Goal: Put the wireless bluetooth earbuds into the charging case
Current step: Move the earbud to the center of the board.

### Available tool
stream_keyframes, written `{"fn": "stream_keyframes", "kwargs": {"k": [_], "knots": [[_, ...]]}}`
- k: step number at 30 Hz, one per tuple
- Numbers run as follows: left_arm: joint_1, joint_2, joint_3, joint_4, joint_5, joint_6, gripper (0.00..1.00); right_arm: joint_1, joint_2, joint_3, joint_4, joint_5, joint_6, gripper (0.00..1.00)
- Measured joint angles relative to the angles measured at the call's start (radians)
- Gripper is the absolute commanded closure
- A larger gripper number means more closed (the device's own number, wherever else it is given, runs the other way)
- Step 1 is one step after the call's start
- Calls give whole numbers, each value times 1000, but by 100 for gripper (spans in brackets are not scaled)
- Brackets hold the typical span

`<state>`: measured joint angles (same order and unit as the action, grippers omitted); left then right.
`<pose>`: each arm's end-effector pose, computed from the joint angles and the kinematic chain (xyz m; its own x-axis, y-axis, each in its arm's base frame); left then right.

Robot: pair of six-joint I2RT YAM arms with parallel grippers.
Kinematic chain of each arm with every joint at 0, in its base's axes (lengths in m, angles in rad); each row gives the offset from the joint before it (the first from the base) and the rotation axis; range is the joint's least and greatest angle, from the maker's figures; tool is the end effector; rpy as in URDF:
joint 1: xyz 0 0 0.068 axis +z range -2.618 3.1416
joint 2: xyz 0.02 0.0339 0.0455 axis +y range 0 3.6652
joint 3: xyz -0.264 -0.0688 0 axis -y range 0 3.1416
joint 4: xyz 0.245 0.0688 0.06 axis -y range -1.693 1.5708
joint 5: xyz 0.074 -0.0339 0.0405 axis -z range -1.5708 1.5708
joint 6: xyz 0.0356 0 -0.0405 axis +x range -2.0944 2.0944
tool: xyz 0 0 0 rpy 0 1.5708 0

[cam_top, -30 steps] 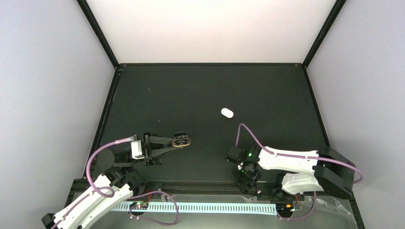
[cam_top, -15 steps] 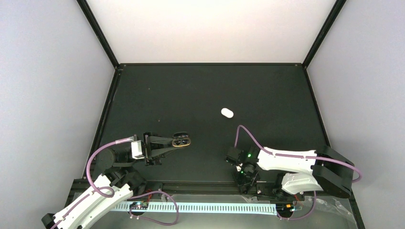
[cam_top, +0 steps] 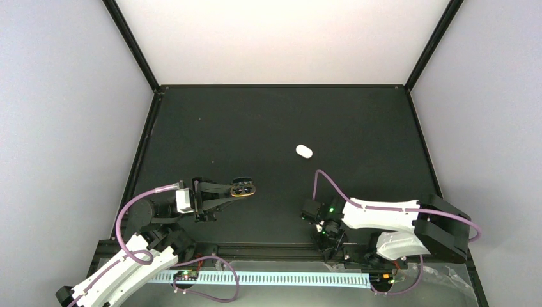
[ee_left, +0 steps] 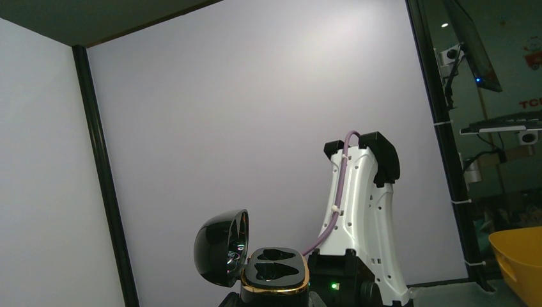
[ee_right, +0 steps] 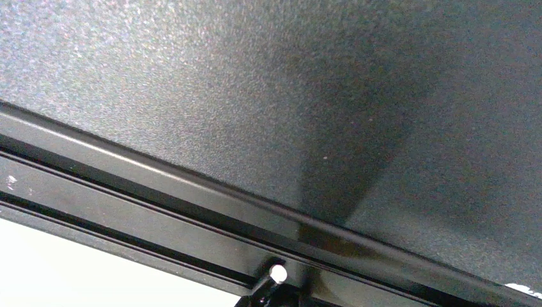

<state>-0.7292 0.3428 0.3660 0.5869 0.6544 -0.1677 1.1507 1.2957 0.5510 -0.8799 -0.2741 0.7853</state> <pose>0.0592 -0.0819 0.3265 0.2709 -0.4197 -0.8663 0.9593 0.1919 0.2071 0.0578 0.1530 0.1375 -0.9053 -0.3578 0.2291 -0.3294 0.9317 0.1531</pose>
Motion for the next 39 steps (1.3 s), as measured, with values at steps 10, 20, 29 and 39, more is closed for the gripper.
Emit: {"fn": "stream_keyframes", "kwargs": {"k": [10, 20, 29, 39], "knots": [[0, 6, 0, -1, 0, 0, 98, 6, -1, 35, -11, 50, 6, 91], [0, 6, 0, -4, 0, 0, 99, -34, 29, 191, 4, 153, -10, 91], [0, 6, 0, -4, -1, 1, 98, -183, 174, 308, 159, 200, 3, 90], [0, 5, 0, -13, -3, 11, 99, -304, 344, 420, 320, 151, 18, 68]]}}
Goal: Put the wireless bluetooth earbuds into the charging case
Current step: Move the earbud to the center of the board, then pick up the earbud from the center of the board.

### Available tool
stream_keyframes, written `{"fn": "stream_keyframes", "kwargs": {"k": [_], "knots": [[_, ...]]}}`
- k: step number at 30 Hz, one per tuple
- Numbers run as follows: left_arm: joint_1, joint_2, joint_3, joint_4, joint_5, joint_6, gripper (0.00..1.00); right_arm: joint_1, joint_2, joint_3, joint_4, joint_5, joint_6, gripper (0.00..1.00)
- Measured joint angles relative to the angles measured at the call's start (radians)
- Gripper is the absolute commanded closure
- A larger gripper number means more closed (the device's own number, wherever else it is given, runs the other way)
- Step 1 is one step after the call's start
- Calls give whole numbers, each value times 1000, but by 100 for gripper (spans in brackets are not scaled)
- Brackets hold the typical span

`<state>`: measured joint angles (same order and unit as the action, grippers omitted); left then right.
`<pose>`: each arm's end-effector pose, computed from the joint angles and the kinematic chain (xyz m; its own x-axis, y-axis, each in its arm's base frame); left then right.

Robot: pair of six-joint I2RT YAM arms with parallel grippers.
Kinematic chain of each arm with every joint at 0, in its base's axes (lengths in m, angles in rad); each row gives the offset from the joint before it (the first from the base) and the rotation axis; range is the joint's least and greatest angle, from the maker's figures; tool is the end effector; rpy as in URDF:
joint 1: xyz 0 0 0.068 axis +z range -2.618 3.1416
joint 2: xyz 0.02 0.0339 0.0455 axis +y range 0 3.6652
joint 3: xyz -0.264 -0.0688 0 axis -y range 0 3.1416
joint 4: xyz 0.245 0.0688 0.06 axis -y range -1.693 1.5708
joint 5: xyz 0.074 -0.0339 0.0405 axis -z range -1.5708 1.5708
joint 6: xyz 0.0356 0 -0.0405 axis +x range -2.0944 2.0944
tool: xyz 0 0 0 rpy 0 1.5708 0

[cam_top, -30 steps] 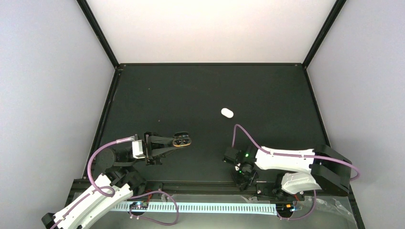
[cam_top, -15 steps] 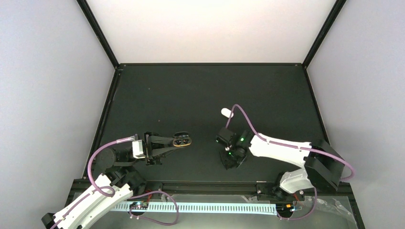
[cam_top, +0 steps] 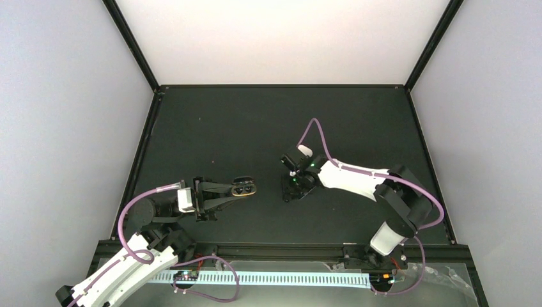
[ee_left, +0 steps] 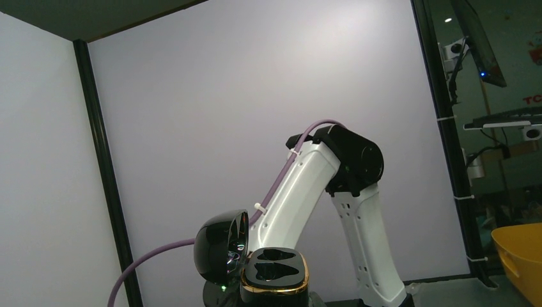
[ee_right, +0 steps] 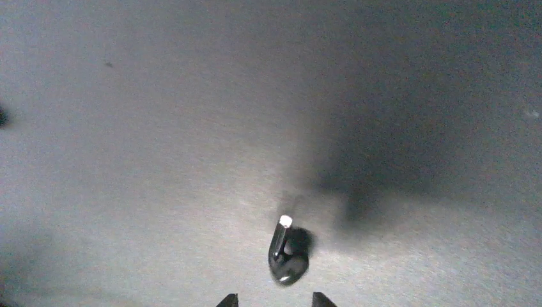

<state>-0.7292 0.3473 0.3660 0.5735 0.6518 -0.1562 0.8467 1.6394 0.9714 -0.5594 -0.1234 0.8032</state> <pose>0.0605 -0.0831 0.3250 0.2704 -0.4074 -0.8723 0.9587 0.1965 0.2054 0.1984 0.2309 0.1693 -0.9879 -0.0391 -0.1504 -0.0864 0.9425 0.3228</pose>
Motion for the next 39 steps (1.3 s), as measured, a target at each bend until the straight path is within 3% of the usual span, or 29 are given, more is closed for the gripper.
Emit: {"fn": "stream_keyframes", "kwargs": {"k": [5, 12, 16, 26, 39], "knots": [[0, 0, 0, -1, -1, 2, 98, -11, -16, 14, 28, -19, -14, 61], [0, 0, 0, -2, -2, 7, 98, -19, -108, -40, 29, -2, -97, 77], [0, 2, 0, -3, -2, 8, 99, -13, -92, -92, 50, -27, -140, 81], [0, 2, 0, -9, -5, 16, 99, 98, 45, -16, 116, -60, -175, 86], [-2, 2, 0, -13, -5, 24, 99, 6, 79, -13, 129, 6, -178, 86]]}}
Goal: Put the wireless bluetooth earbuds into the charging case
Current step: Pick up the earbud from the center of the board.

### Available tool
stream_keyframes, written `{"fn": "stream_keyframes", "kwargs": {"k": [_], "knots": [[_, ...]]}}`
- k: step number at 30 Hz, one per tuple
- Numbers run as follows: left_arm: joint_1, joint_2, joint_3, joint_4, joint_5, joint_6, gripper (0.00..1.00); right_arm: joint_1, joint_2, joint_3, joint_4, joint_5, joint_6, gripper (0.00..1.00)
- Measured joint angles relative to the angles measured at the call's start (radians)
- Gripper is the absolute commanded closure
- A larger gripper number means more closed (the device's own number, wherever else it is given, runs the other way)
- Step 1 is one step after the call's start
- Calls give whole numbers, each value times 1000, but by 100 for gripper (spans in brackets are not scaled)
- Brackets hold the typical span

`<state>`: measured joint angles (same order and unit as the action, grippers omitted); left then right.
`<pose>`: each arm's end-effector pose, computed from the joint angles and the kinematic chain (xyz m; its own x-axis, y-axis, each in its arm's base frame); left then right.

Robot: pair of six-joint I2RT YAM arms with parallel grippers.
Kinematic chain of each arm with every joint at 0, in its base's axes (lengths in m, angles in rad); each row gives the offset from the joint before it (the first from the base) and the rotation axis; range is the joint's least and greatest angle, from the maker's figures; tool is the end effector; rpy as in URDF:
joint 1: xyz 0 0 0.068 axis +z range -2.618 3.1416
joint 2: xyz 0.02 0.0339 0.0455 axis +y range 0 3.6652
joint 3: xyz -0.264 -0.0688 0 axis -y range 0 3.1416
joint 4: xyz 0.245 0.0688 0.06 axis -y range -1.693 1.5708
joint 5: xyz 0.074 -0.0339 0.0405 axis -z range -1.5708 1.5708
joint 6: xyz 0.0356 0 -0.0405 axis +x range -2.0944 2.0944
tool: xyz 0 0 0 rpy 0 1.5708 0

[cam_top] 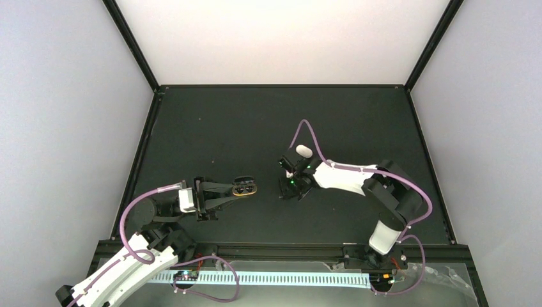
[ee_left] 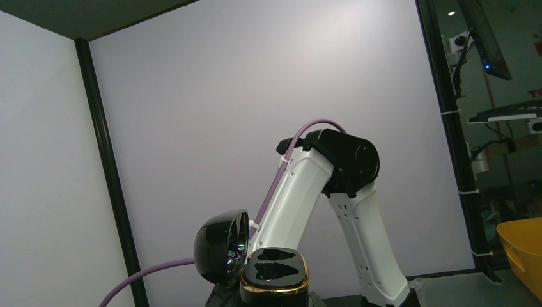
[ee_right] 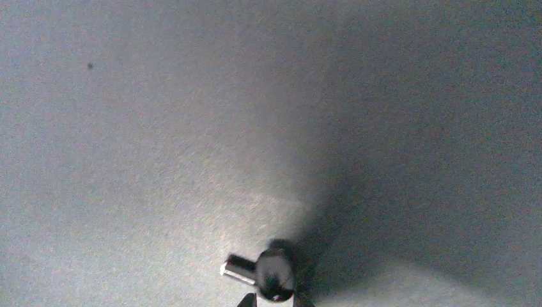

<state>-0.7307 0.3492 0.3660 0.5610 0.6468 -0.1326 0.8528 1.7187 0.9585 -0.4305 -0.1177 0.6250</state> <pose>0.0614 -0.0838 0.3239 0.2831 -0.3953 -0.8738 0.9543 0.2069 0.2155 0.2063 0.2425 0.1477 -0.9498 -0.2041 -0.2371 -0.2723 0.9124 0.3055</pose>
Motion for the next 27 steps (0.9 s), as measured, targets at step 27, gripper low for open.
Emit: {"fn": "stream_keyframes", "kwargs": {"k": [27], "knots": [[0, 11, 0, -14, -1, 7, 98, -96, 58, 202, -126, 93, -45, 67]]}}
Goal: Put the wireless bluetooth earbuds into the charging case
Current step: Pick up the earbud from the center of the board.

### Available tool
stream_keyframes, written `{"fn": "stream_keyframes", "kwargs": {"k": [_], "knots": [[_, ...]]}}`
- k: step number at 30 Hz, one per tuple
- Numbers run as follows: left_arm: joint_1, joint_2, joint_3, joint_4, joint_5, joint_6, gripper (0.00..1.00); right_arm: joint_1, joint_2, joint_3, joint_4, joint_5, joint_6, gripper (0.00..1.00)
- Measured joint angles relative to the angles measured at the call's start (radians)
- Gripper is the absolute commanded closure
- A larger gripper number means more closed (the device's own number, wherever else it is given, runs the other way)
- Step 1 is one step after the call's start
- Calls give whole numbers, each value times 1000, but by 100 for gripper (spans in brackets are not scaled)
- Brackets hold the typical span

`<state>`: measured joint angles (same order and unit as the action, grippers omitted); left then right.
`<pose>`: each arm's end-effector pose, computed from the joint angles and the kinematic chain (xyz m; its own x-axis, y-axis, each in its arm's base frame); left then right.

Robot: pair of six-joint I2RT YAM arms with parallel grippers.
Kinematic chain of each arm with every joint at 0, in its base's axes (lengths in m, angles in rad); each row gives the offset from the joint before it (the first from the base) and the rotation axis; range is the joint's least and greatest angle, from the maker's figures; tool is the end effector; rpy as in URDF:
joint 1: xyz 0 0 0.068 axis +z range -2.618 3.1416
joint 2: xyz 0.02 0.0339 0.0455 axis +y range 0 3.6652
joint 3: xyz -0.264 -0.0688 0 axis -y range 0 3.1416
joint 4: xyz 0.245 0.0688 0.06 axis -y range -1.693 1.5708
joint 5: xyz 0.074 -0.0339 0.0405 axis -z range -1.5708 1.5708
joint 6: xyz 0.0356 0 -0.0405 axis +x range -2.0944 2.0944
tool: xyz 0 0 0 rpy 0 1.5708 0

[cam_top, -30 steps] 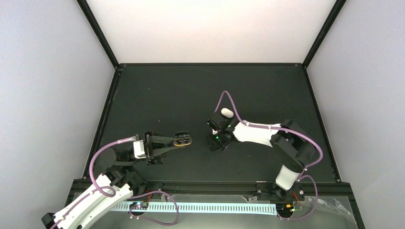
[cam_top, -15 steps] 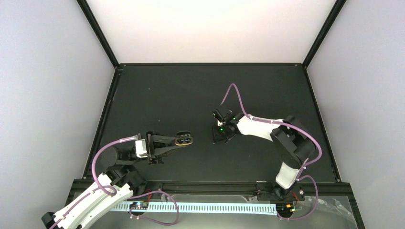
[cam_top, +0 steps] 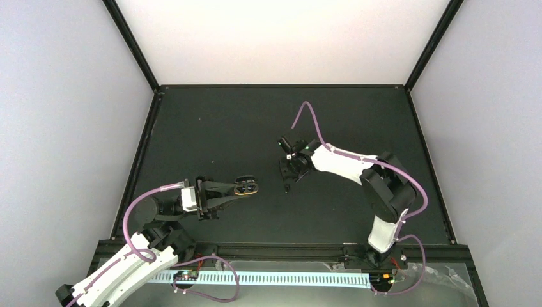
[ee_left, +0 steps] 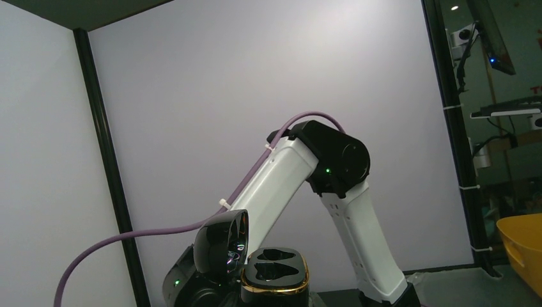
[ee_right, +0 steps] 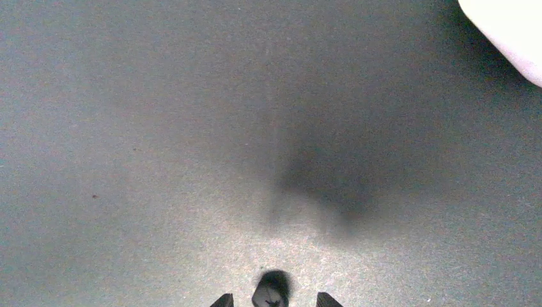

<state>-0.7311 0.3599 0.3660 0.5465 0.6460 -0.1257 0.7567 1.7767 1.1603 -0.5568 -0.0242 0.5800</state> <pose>0.0637 -0.0859 0.3217 0.2730 -0.3793 -0.8841 0.9564 0.2064 0.2068 0.2546 0.2416 0.1782 -0.9406 -0.1346 -0.3117 -0.2124 0.9495 0.2309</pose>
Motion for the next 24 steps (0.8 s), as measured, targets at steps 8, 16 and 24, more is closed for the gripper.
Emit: {"fn": "stream_keyframes", "kwargs": {"k": [8, 16, 24], "knots": [[0, 0, 0, 0, -3, -1, 98, 25, 84, 54, -103, 66, 28, 66], [0, -13, 0, 1, -3, -2, 99, 49, 136, 100, -144, 97, 29, 67], [0, -16, 0, 2, -3, -8, 99, 61, 142, 106, -171, 121, 23, 62]]}}
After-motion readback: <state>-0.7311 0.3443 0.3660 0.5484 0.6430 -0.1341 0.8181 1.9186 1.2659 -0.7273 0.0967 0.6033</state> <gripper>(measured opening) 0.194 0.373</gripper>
